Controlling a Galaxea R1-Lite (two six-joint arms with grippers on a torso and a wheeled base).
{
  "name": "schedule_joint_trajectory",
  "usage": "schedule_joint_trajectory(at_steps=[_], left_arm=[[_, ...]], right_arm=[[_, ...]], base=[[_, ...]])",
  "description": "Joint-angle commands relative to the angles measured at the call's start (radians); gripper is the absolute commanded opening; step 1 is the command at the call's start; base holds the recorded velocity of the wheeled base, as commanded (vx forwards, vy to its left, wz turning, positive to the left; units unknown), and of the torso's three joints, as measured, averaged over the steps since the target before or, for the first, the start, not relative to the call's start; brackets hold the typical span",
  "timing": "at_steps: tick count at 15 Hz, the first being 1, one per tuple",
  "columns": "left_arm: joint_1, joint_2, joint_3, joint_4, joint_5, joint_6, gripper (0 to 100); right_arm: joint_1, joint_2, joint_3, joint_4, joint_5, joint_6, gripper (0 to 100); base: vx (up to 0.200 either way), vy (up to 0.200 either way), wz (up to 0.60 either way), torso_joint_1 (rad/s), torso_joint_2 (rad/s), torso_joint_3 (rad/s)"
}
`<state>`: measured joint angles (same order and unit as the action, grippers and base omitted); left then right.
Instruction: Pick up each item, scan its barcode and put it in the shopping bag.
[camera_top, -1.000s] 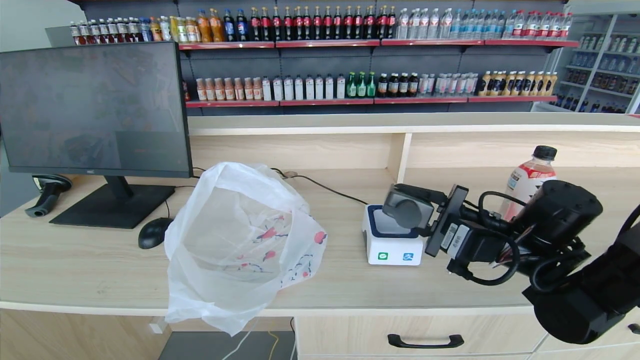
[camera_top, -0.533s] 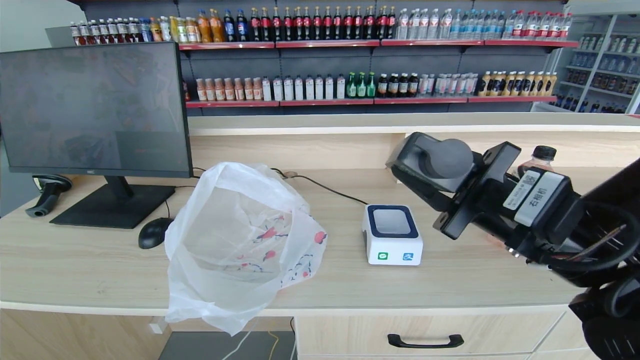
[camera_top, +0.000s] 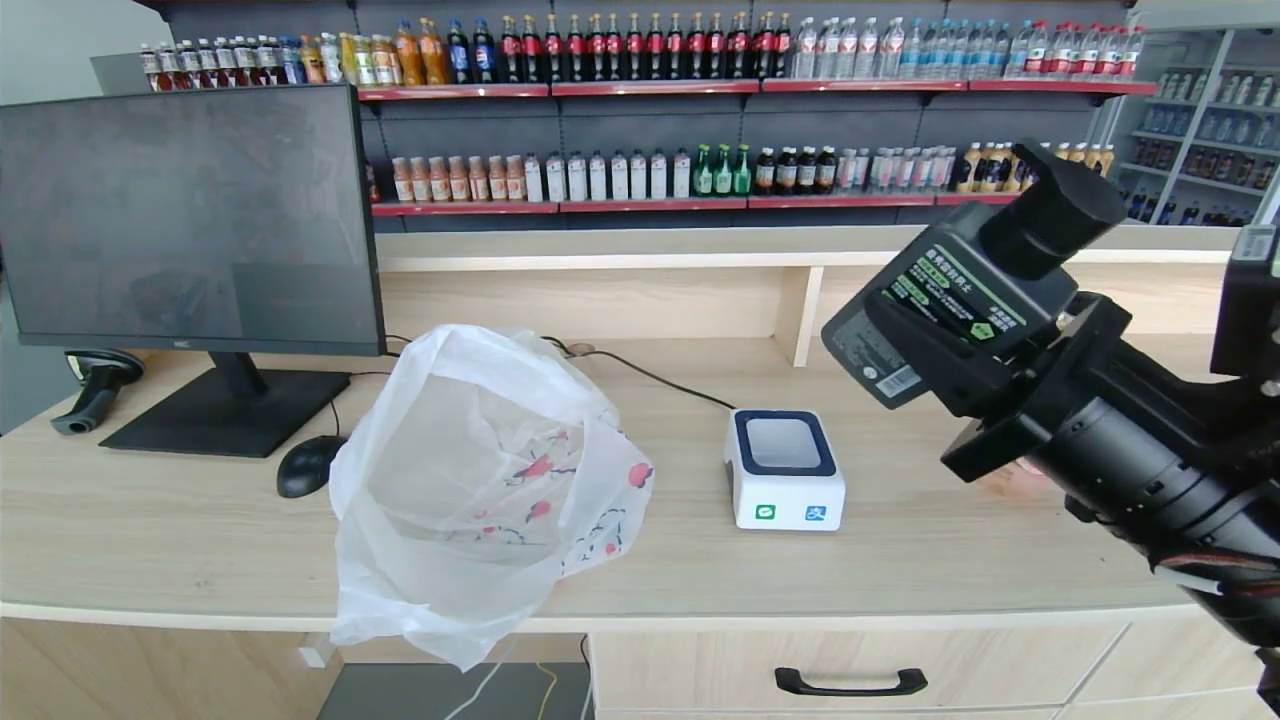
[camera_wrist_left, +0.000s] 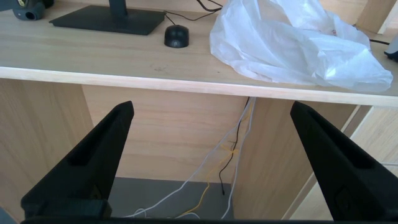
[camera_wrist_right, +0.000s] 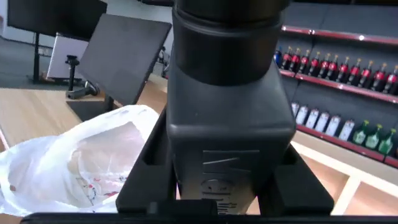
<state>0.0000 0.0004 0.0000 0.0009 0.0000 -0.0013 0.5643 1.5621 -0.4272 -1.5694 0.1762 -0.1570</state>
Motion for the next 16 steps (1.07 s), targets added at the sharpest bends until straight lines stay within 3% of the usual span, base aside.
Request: schedule_joint_trajectory(at_steps=[1, 4, 10, 13, 16], left_arm=[[0.0, 0.0, 0.0, 0.001, 0.0, 0.0, 100], [0.0, 0.0, 0.0, 0.001, 0.0, 0.0, 100], [0.0, 0.0, 0.0, 0.001, 0.0, -0.002, 100], [0.0, 0.0, 0.0, 0.001, 0.0, -0.003, 100], [0.0, 0.0, 0.0, -0.001, 0.0, 0.0, 100]], right_arm=[[0.0, -0.019, 0.074, -0.001, -0.08, 0.065, 0], [0.0, -0.008, 0.13, -0.001, -0.231, 0.183, 0], [0.0, 0.021, 0.193, -0.001, -0.245, 0.185, 0], [-0.006, 0.013, 0.2, -0.001, -0.247, 0.186, 0], [-0.007, 0.022, 0.203, -0.001, -0.245, 0.186, 0]], base=[[0.0, 0.0, 0.0, 0.0, 0.0, 0.0], [0.0, 0.0, 0.0, 0.0, 0.0, 0.0], [0.0, 0.0, 0.0, 0.0, 0.0, 0.0], [-0.2, 0.0, 0.0, 0.004, 0.0, 0.002], [0.0, 0.0, 0.0, 0.0, 0.0, 0.0]])
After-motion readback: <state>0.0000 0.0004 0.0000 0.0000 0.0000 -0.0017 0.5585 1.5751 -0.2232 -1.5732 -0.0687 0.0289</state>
